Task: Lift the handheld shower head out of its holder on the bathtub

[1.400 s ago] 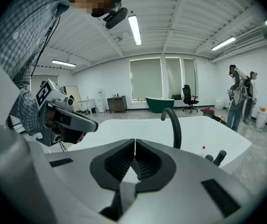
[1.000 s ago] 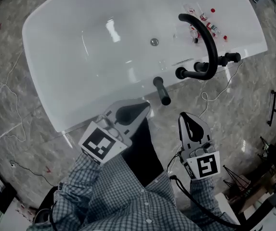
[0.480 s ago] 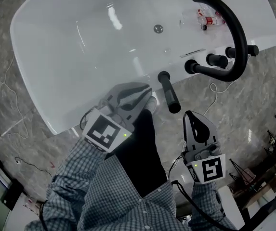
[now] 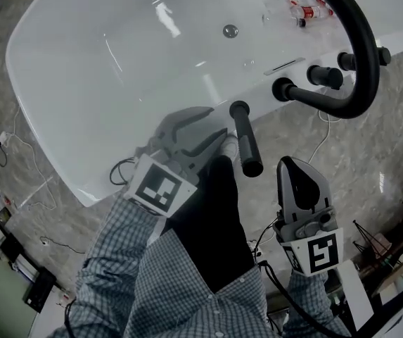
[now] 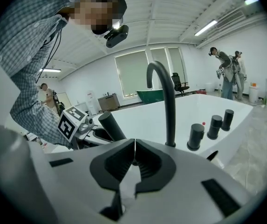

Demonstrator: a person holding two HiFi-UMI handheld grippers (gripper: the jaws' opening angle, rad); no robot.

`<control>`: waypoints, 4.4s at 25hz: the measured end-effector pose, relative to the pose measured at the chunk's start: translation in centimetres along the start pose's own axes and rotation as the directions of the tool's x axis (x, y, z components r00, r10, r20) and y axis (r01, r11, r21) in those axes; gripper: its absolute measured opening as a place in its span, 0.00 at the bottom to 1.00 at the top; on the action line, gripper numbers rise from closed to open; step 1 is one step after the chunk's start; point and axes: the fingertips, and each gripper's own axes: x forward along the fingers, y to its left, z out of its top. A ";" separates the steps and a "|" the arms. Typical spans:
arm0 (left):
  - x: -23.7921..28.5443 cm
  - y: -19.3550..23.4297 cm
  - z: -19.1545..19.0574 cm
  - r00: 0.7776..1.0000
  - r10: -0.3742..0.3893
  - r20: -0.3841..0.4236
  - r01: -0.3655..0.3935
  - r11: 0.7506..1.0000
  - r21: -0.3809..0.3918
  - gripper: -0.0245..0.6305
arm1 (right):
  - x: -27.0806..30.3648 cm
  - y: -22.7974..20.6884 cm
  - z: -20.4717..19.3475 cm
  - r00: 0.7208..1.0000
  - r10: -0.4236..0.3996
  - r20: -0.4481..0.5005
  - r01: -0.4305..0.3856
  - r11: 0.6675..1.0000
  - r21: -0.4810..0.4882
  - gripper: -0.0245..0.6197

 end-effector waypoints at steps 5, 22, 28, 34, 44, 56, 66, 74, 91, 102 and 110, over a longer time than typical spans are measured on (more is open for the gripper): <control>2.6 -0.7 -1.8 0.999 -0.025 -0.049 0.026 0.999 0.037 0.30 | 0.1 -1.4 -1.7 1.000 -0.009 -0.020 0.010 0.999 0.031 0.07; 7.7 -2.3 -1.3 0.996 -0.040 -0.083 0.054 0.984 0.172 0.29 | -1.8 -2.9 -5.1 0.998 -0.030 -0.050 0.038 0.988 0.149 0.07; 7.6 -1.7 -1.2 0.996 -0.010 -0.085 0.025 0.983 0.184 0.26 | -1.9 -2.6 -4.7 0.999 -0.031 -0.043 0.037 0.988 0.151 0.07; 6.8 -2.0 -0.4 0.997 0.001 -0.082 0.015 0.982 0.187 0.25 | -2.1 -2.3 -3.2 0.999 -0.033 -0.022 0.036 0.989 0.141 0.07; 5.0 -2.2 1.6 0.997 0.005 -0.078 0.009 0.984 0.178 0.25 | -3.0 -1.4 -1.3 0.999 -0.048 0.009 0.046 0.992 0.113 0.07; 0.4 -3.2 6.8 0.998 -0.004 -0.055 0.014 0.982 0.188 0.25 | -6.0 0.4 4.1 0.990 -0.108 0.088 0.100 0.990 0.097 0.07; -3.5 -3.8 12.3 0.999 0.039 -0.023 -0.034 0.981 0.191 0.25 | -9.5 0.9 8.8 0.977 -0.164 0.136 0.148 0.982 0.120 0.07; -7.6 -3.7 17.7 0.996 0.079 0.043 -0.085 0.985 0.152 0.25 | -12.1 1.6 13.1 0.966 -0.192 0.173 0.175 0.978 0.113 0.07; -15.9 -4.4 27.9 0.975 0.112 0.194 -0.136 0.984 0.117 0.25 | -15.0 2.8 19.9 0.936 -0.255 0.241 0.252 0.967 0.045 0.07; -20.7 -3.4 34.1 0.931 0.138 0.338 -0.173 0.982 0.076 0.25 | -16.3 3.3 25.2 0.910 -0.273 0.314 0.294 0.956 -0.021 0.07; -24.1 -3.4 37.9 0.886 0.160 0.435 -0.217 0.972 0.085 0.25 | -17.0 3.7 28.3 0.895 -0.254 0.365 0.294 0.954 -0.056 0.07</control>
